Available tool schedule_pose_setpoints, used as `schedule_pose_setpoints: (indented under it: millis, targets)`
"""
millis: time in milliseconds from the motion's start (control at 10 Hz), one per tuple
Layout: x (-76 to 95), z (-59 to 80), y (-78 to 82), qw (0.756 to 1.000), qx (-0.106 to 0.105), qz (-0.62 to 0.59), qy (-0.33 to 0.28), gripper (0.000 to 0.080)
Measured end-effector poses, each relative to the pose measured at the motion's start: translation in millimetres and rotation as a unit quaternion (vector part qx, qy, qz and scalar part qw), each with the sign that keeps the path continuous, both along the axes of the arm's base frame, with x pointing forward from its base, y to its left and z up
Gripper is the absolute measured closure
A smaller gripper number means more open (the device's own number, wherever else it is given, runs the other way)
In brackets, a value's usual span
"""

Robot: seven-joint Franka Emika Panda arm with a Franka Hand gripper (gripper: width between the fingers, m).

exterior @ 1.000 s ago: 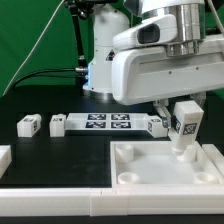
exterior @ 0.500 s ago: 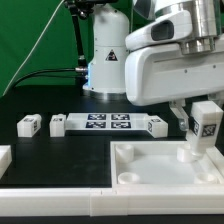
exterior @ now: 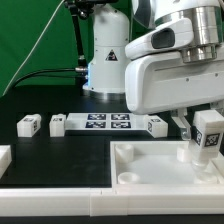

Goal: Assemble one leg

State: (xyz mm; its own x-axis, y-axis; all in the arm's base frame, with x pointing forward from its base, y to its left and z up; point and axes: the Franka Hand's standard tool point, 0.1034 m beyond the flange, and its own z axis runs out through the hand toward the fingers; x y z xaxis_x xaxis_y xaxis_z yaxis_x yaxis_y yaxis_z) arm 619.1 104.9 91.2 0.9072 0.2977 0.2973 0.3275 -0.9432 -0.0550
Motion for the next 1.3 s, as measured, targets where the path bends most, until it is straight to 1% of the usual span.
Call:
schedule_pose_setpoints:
  millis: [100, 200, 300, 400, 800, 1100, 1300]
  targets:
    - [-2.7, -1.9, 10.5, 1.000, 0.005, -0.009, -0.002, 0.0509]
    - [-5.8, -6.3, 19.5, 1.000, 0.006, -0.003, 0.000, 0.0509]
    - [-6.5, -11.7, 24.9, 1.000, 0.007, 0.000, -0.002, 0.0509]
    - [-2.9, -12.3, 24.6, 1.000, 0.008, 0.000, -0.010, 0.0509]
    - [2.5, -10.2, 13.3, 1.000, 0.004, 0.003, -0.019, 0.0509]
    - [0.2, -12.7, 10.3, 1.000, 0.003, 0.004, -0.022, 0.0509]
    - [-0.2, -13.3, 11.8, 0.999, 0.004, 0.003, -0.036, 0.0509]
